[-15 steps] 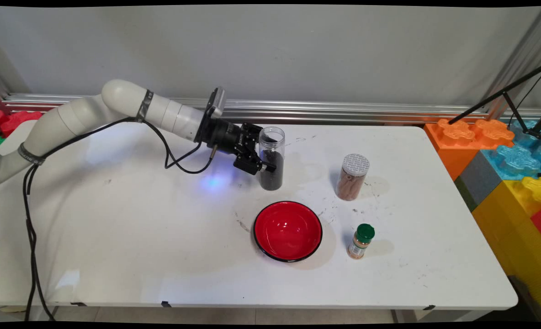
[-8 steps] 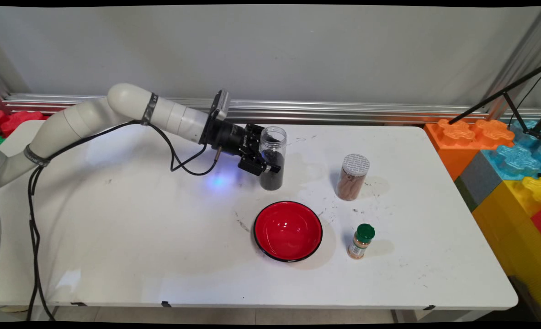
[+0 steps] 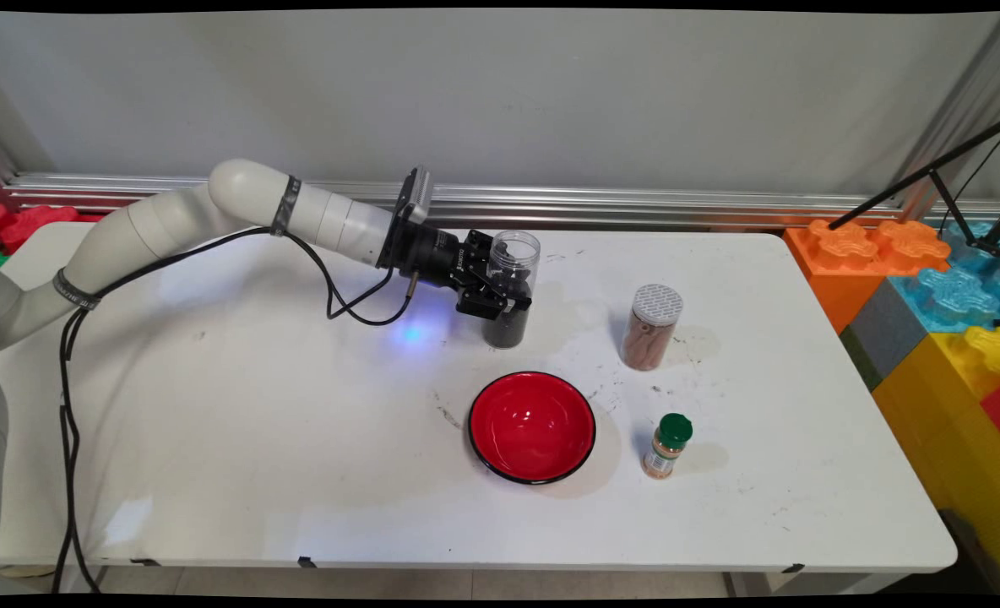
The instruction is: Pour the black seasoning powder in the red bowl
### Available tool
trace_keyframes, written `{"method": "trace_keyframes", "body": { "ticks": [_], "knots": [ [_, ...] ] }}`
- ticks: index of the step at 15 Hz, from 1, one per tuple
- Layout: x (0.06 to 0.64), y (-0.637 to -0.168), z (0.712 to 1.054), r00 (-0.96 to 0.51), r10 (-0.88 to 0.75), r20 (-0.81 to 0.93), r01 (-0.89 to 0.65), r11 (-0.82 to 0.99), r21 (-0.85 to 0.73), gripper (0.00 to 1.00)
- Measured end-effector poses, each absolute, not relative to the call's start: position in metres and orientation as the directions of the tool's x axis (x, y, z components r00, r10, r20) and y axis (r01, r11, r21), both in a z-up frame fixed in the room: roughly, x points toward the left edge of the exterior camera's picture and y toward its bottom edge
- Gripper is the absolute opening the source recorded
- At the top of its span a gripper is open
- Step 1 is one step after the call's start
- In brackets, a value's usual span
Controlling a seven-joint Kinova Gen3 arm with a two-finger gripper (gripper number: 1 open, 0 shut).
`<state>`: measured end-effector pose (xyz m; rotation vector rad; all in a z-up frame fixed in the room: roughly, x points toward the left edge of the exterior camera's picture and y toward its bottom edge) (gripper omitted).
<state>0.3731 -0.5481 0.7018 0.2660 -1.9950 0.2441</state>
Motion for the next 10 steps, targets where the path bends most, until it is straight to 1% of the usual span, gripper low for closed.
{"method": "trace_keyframes", "body": {
  "ticks": [5,10],
  "knots": [
    [0.377,-0.547,0.705,-0.413,-0.08,0.907,-0.304,0.951,-0.054,0.0],
    [0.38,-0.546,0.722,-0.398,-0.085,0.913,-0.318,0.947,-0.05,0.0]
  ]
}}
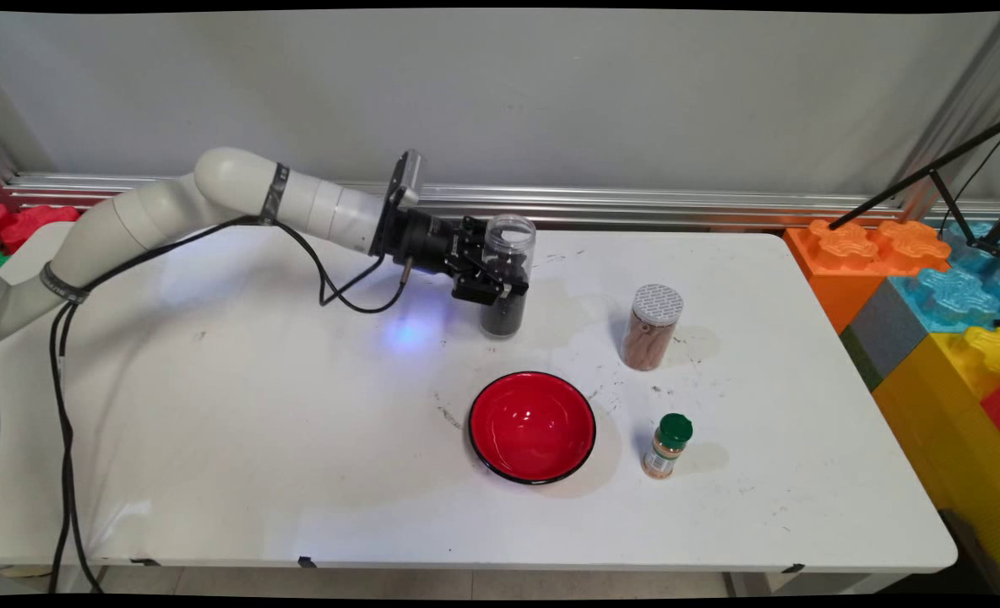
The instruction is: Pour the black seasoning powder in the red bowl
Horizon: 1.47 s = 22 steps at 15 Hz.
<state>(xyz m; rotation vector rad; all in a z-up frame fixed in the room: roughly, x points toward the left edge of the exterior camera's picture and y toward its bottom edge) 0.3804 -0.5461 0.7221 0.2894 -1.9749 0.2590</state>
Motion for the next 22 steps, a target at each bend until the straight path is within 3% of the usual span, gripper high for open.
{"method": "trace_keyframes", "body": {
  "ticks": [15,22],
  "knots": [
    [0.382,-0.517,0.79,-0.456,-0.05,0.889,-0.267,0.96,-0.082,0.0],
    [0.363,-0.505,0.807,-0.491,0.08,0.868,-0.18,0.965,-0.191,0.0]
  ]
}}
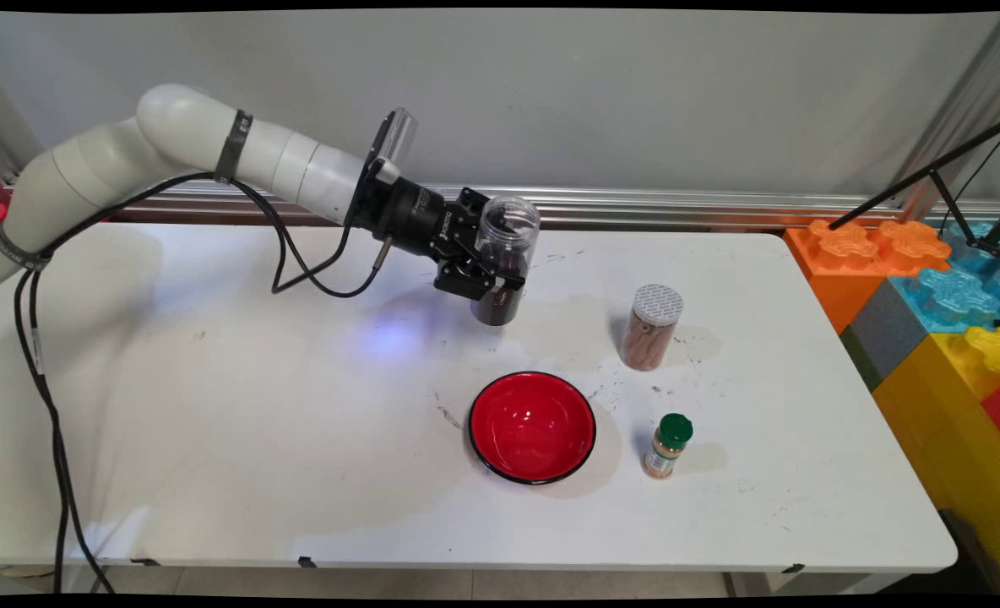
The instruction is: Pour the black seasoning powder in the red bowl
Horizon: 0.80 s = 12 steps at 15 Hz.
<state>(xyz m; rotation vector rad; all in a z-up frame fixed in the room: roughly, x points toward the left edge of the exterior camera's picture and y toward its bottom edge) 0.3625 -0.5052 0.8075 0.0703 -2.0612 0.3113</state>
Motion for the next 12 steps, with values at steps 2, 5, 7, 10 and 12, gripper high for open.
{"method": "trace_keyframes", "body": {
  "ticks": [2,5,7,10,12],
  "knots": [
    [0.357,-0.502,0.81,-0.5,0.129,0.857,-0.147,0.962,-0.23,0.0],
    [0.352,-0.498,0.812,-0.509,0.182,0.841,-0.11,0.955,-0.274,0.0],
    [0.348,-0.496,0.813,-0.516,0.219,0.828,-0.085,0.949,-0.304,0.0],
    [0.344,-0.493,0.815,-0.528,0.275,0.803,-0.05,0.934,-0.353,0.0],
    [0.341,-0.491,0.816,-0.539,0.323,0.778,-0.017,0.919,-0.393,0.0]
  ]
}}
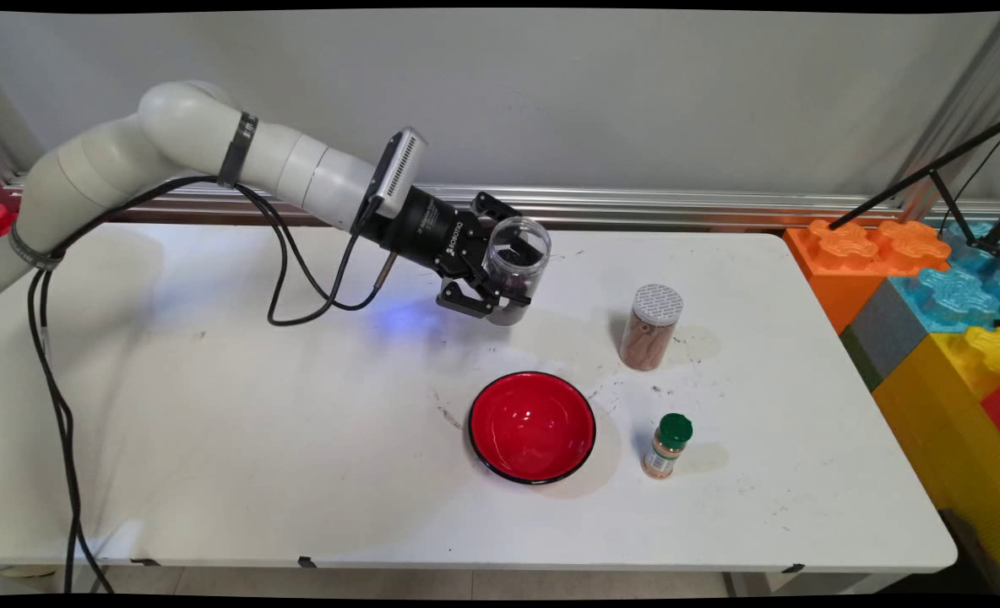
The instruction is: Pour the black seasoning powder in the red bowl
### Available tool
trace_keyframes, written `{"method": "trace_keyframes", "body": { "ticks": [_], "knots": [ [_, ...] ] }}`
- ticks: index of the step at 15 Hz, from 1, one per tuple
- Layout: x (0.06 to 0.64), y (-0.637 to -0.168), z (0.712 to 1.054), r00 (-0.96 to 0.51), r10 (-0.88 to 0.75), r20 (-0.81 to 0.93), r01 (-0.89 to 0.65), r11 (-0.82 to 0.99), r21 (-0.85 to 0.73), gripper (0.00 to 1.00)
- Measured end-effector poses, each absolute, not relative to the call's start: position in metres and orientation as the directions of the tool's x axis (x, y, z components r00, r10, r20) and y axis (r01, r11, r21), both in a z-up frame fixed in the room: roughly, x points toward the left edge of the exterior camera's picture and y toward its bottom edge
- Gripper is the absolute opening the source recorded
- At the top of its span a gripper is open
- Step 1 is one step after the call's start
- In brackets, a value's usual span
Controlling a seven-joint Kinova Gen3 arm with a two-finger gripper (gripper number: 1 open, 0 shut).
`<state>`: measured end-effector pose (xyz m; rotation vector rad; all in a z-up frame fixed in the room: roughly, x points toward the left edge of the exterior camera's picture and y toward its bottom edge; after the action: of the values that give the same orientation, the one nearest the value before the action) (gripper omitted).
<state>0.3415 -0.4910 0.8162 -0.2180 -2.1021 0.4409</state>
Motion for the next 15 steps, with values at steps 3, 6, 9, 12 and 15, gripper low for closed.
{"method": "trace_keyframes", "body": {
  "ticks": [3,6,9,12,15],
  "knots": [
    [0.338,-0.488,0.817,-0.549,0.387,0.741,0.024,0.893,-0.448,0.0],
    [0.335,-0.482,0.817,-0.554,0.44,0.707,0.064,0.869,-0.49,0.0],
    [0.332,-0.475,0.815,-0.558,0.48,0.677,0.105,0.85,-0.516,0.0],
    [0.328,-0.468,0.812,-0.564,0.517,0.644,0.137,0.828,-0.544,0.0],
    [0.323,-0.464,0.811,-0.568,0.554,0.609,0.16,0.8,-0.578,0.0]
  ]
}}
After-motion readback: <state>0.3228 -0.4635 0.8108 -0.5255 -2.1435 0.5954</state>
